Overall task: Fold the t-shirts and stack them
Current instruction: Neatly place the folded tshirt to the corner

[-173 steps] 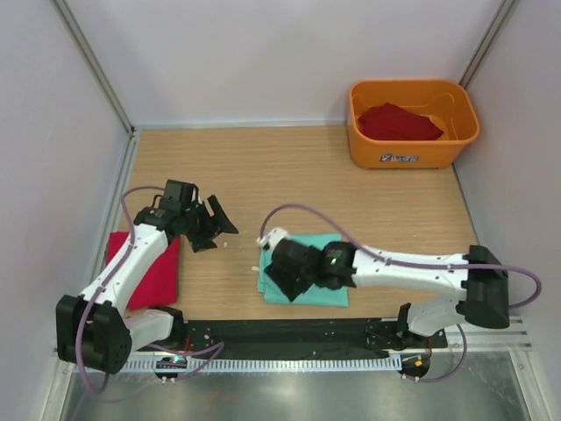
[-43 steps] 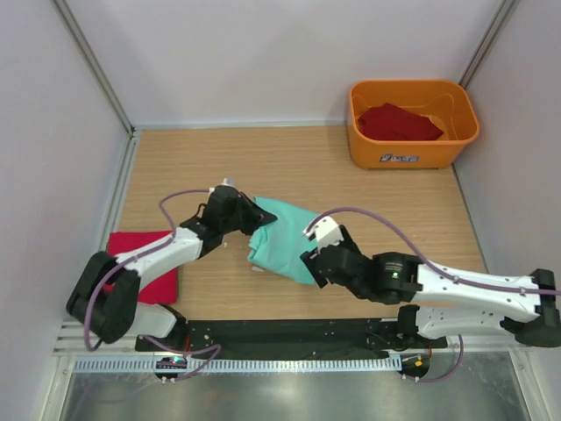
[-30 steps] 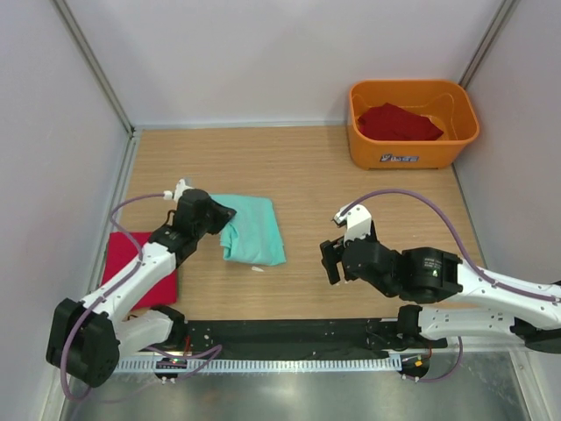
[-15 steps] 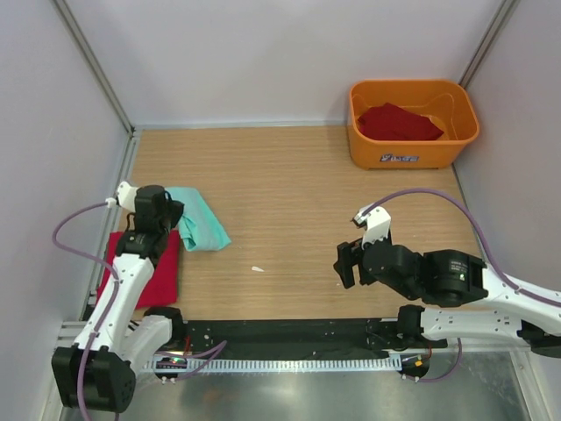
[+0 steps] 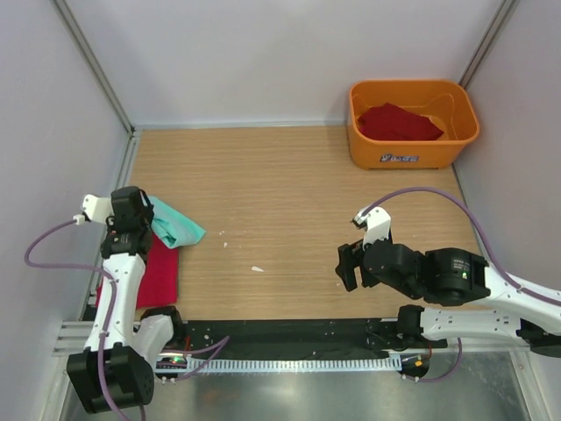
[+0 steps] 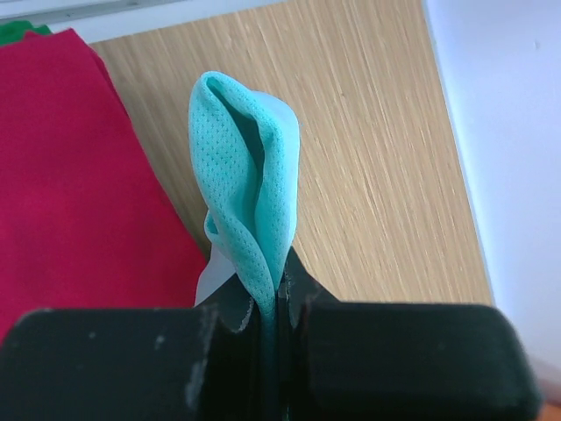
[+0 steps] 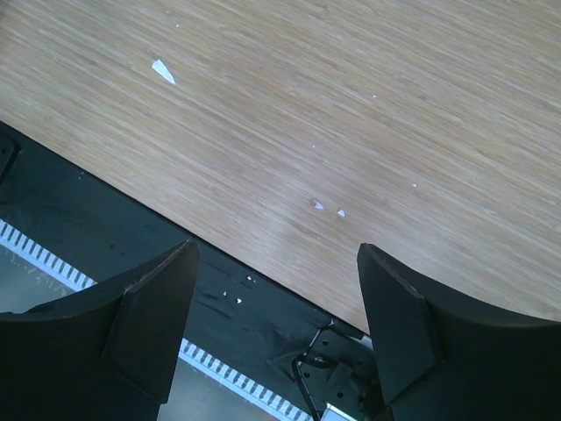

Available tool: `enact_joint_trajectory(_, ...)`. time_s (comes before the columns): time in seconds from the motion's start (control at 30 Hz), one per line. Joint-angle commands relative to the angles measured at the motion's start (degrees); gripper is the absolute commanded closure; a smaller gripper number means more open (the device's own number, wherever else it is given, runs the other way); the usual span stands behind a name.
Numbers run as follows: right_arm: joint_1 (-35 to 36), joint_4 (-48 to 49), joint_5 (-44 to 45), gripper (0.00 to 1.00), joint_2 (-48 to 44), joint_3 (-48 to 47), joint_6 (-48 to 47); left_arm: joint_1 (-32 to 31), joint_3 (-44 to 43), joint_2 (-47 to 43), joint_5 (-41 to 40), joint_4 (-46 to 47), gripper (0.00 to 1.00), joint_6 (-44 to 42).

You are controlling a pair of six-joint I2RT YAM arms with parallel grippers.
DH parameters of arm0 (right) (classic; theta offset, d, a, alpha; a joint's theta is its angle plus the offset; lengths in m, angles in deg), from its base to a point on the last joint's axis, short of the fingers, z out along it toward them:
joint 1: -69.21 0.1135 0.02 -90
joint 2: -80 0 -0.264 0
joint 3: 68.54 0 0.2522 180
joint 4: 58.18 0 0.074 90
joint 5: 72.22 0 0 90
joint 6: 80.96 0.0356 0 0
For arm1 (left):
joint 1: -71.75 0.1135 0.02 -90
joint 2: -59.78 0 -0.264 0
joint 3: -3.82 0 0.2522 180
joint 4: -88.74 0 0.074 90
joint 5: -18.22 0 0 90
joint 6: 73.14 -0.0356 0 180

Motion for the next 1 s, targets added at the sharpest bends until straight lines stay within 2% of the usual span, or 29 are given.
enact_joint_trajectory(0.0,-0.03,-1.0,-0.68,0.21,-0.69,-1.79,1.39,2.46,-3.99,1.25,-2.38,3.11,1.0,1.39)
enact_joint_trajectory(0.17,-0.03,-1.18,-1.04,0.21,-0.78,-1.53,1.3,4.32,-8.91,1.26,-4.57,-1.09,1.0,1.65)
enact_joint_trajectory(0.37,-0.03,-0.13,-1.12,0.2,-1.04,-0.74,0.42,5.28,-10.76,-2.26,-6.86,-6.98,1.0,0.95)
enact_joint_trajectory(0.53,-0.03,1.19,-1.04,0.2,-0.78,-0.82,-0.98,6.42,-7.6,-4.54,-6.33,-8.75,1.0,1.48)
enact_joint_trajectory(0.77,-0.03,1.46,-0.86,0.2,-0.34,-0.82,-1.78,7.92,-9.09,-7.62,-7.57,-13.67,1.0,-0.19)
enact_joint_trajectory(0.97,-0.03,1.98,-0.77,0.19,-0.6,-0.56,-2.13,8.45,-6.28,-10.34,-8.53,-17.01,1.0,0.42)
